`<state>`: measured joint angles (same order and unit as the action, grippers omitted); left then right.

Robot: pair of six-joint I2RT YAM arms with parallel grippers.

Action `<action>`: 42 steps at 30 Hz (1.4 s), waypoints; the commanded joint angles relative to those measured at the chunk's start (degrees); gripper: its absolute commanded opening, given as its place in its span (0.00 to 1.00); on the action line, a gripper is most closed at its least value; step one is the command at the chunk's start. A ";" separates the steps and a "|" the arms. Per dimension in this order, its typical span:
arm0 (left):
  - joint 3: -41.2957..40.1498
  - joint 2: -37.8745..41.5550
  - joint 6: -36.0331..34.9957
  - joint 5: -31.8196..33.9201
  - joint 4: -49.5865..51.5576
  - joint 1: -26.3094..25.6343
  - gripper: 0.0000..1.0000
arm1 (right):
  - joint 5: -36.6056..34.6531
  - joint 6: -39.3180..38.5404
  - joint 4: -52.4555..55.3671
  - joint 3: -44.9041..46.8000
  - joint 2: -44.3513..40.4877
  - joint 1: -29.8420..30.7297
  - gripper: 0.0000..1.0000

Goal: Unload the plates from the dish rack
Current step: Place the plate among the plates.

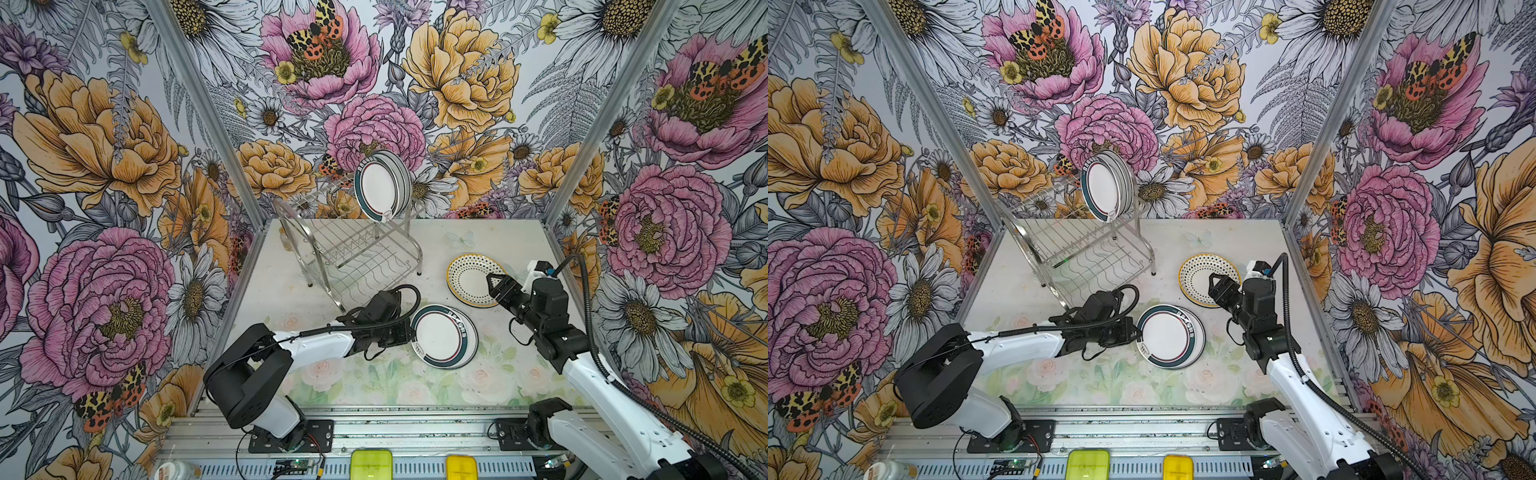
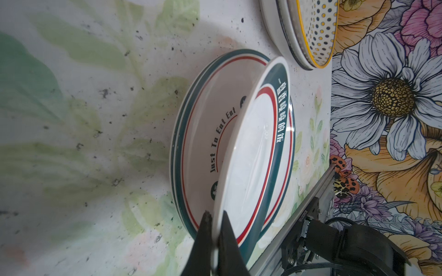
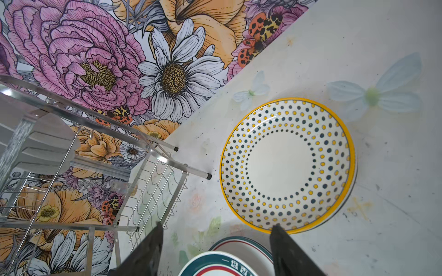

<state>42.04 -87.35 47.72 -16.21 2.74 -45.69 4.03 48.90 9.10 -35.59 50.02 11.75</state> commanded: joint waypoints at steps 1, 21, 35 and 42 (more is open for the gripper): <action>1.81 -1.09 0.48 -2.07 -2.57 -0.62 0.00 | -0.68 -4.78 -0.05 -4.01 0.90 -0.30 0.73; 6.98 -5.32 -1.30 0.94 6.71 -2.05 0.23 | 7.39 -15.72 0.20 -13.54 6.86 0.89 0.80; 10.80 -5.51 -2.62 5.66 15.44 -2.66 0.48 | 7.85 -20.13 1.57 -17.24 11.56 4.91 0.83; 12.27 -2.57 -3.07 11.45 22.45 -2.43 0.53 | 5.77 -24.49 4.48 -21.67 13.57 7.74 0.87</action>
<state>52.86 -92.55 45.89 -9.50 20.53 -47.88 11.09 27.86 12.58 -53.84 63.20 18.52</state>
